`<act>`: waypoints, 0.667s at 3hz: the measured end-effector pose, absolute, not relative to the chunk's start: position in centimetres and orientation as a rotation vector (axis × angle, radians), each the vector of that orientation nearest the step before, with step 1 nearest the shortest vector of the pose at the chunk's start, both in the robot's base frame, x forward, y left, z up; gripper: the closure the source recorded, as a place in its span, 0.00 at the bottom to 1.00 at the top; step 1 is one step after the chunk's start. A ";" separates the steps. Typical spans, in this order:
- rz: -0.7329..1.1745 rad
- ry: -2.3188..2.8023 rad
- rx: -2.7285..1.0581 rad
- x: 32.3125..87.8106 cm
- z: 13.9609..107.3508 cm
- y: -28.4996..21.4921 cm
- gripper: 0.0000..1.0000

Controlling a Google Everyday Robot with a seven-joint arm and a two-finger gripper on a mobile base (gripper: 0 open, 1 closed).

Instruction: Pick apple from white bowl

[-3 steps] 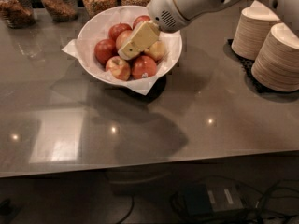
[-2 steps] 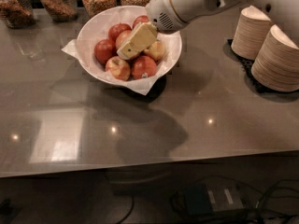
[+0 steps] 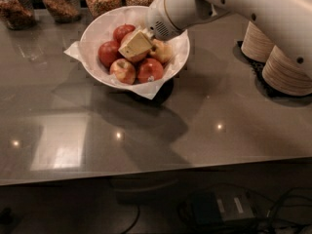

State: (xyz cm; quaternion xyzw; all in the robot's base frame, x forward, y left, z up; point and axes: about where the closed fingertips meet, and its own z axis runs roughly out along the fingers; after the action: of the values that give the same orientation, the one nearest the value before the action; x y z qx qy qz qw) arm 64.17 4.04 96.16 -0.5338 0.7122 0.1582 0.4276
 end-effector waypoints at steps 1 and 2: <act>0.397 1.790 -1.336 65.1 94.9 4.3 0.35; 0.397 1.807 -1.338 66.0 93.6 4.4 0.32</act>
Offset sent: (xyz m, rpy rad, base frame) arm 0.0302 0.0011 -0.0399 -0.0231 0.0371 -0.0177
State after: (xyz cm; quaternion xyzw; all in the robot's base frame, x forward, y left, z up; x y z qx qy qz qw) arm 65.99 4.43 93.57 -0.5329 0.7198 0.1581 0.4159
